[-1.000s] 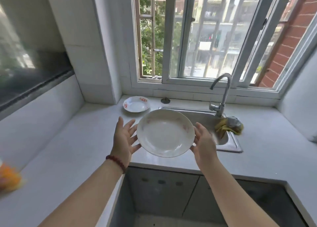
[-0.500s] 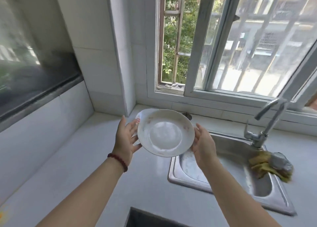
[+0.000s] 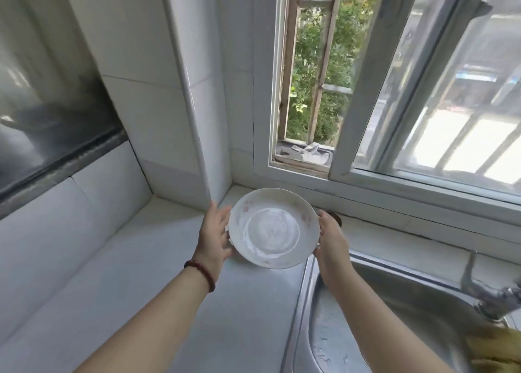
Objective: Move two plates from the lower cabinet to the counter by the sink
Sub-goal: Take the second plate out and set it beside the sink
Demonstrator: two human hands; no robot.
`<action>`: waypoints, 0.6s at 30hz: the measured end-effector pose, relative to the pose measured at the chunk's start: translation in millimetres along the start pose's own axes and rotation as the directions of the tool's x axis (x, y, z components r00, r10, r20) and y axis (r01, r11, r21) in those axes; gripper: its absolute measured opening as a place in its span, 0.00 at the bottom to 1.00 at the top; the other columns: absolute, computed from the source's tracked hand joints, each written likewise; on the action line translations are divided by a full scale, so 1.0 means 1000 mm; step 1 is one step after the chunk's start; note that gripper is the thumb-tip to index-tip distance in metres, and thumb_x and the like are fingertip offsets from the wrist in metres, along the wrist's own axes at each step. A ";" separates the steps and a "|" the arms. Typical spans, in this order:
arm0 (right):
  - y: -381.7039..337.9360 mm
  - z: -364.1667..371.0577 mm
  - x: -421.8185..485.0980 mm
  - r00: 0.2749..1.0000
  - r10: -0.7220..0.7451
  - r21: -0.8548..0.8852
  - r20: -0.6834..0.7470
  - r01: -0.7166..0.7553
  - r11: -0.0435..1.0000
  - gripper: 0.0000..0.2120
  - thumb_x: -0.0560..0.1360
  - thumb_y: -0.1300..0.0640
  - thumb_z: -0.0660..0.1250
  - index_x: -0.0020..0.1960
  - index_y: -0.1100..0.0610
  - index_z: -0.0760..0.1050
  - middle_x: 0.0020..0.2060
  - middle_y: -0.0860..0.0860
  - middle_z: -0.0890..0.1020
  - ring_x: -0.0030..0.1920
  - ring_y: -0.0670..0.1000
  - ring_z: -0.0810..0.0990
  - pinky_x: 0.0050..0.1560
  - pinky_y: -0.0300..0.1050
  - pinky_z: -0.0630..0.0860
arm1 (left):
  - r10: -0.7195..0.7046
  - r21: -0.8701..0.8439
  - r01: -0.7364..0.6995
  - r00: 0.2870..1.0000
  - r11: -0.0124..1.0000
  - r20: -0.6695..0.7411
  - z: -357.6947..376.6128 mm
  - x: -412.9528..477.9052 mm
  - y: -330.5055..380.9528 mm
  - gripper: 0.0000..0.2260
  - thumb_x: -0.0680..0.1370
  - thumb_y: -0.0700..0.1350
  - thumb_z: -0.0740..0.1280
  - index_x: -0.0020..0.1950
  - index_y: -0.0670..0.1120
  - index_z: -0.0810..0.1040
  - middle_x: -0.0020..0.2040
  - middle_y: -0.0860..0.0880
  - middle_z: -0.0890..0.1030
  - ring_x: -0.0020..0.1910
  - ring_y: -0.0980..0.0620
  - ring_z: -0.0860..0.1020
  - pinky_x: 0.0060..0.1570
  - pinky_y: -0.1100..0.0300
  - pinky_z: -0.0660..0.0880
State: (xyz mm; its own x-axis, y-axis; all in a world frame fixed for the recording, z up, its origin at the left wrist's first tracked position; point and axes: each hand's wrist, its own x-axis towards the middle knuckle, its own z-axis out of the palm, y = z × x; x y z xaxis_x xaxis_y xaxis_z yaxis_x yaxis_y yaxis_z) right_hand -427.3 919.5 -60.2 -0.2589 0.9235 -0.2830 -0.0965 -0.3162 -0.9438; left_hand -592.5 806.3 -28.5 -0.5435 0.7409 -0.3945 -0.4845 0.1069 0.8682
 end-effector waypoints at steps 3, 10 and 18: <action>0.017 0.011 0.032 0.998 0.057 -0.047 -0.007 -0.057 0.997 0.14 0.76 0.47 0.56 0.57 0.49 0.74 0.57 0.49 0.74 0.57 0.50 0.71 0.59 0.50 0.67 | 0.002 0.015 -0.001 1.000 1.000 -0.024 -0.003 0.030 -0.007 0.20 0.77 0.63 0.51 0.53 0.53 0.75 0.43 0.62 0.81 0.42 0.65 0.79 0.39 0.63 0.73; 0.050 0.034 0.078 0.992 0.114 -0.125 -0.049 -0.119 0.985 0.10 0.74 0.45 0.54 0.51 0.46 0.69 0.53 0.49 0.70 0.51 0.48 0.69 0.50 0.46 0.67 | -0.031 0.084 0.035 0.998 0.996 -0.049 -0.017 0.091 -0.035 0.29 0.77 0.65 0.44 0.71 0.52 0.65 0.64 0.59 0.71 0.62 0.60 0.68 0.67 0.55 0.59; 0.074 0.053 0.101 0.985 0.137 -0.146 -0.104 -0.152 0.978 0.16 0.67 0.41 0.57 0.53 0.37 0.74 0.55 0.41 0.74 0.55 0.44 0.73 0.56 0.46 0.67 | -0.021 0.147 0.024 0.999 0.989 -0.026 -0.030 0.130 -0.058 0.20 0.78 0.64 0.43 0.55 0.64 0.72 0.54 0.69 0.75 0.53 0.73 0.70 0.58 0.62 0.58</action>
State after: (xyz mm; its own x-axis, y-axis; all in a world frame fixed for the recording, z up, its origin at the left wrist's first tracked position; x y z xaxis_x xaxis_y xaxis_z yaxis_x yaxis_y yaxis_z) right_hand -511.2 977.6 -149.5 -0.1680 0.8890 -0.4260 0.0855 -0.4174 -0.9047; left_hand -656.0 876.5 -138.9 -0.5509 0.7210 -0.4202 -0.3919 0.2211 0.8931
